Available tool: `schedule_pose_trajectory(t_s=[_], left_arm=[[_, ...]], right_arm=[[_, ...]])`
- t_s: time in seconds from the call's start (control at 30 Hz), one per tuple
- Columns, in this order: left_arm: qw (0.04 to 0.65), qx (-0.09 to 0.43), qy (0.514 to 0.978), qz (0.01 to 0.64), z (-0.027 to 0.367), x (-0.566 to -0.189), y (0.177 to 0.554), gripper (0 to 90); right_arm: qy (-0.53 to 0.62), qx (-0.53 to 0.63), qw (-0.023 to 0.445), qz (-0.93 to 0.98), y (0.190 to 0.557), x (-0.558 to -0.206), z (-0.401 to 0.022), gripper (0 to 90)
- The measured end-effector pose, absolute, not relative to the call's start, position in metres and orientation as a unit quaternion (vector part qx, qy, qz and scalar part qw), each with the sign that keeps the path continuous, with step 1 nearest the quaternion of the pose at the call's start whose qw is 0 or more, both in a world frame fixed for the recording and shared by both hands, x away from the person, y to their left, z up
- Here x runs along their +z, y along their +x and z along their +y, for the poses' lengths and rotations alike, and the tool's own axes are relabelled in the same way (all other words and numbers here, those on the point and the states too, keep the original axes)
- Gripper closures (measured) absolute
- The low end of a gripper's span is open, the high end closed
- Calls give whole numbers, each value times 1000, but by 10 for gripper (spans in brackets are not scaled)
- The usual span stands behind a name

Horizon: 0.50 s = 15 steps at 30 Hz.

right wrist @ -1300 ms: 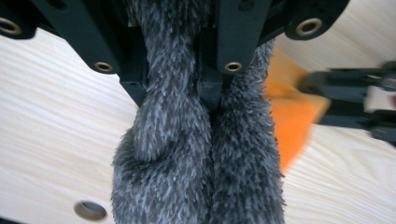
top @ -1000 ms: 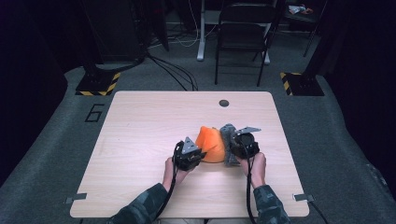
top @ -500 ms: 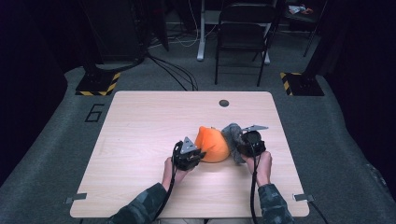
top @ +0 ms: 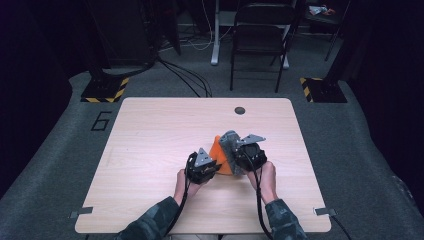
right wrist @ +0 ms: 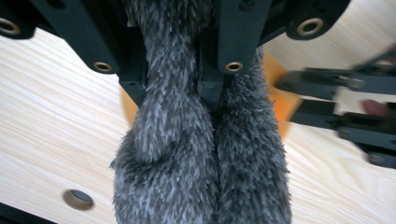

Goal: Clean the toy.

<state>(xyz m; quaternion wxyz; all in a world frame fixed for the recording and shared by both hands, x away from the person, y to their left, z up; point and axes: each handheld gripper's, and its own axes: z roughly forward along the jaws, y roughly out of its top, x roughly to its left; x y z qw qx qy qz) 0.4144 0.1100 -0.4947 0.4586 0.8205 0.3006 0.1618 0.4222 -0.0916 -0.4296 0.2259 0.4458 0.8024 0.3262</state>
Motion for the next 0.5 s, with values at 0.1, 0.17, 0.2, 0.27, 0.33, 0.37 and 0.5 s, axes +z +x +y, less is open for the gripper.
schedule_pose_trajectory(t_s=[0.1, 0.17, 0.2, 0.27, 0.33, 0.37, 0.5], left_arm=[[459, 164, 820, 300, 110, -495, 415, 775], [460, 164, 820, 300, 110, -495, 415, 775], [459, 164, 821, 298, 110, -495, 415, 775], [460, 162, 820, 300, 110, -495, 415, 775], [459, 162, 820, 300, 110, -495, 415, 775], [460, 162, 820, 300, 110, -495, 415, 775], [459, 159, 821, 302, 111, -495, 416, 776]], right_arm=[[466, 322, 218, 795, 426, -436, -104, 709], [475, 322, 212, 791, 430, -441, -111, 709], [481, 322, 208, 789, 431, -442, -115, 709], [491, 316, 206, 785, 433, -446, -120, 709], [503, 307, 204, 782, 435, -452, -126, 710], [510, 303, 201, 779, 437, -455, -128, 710], [526, 285, 194, 777, 443, -473, -140, 710]])
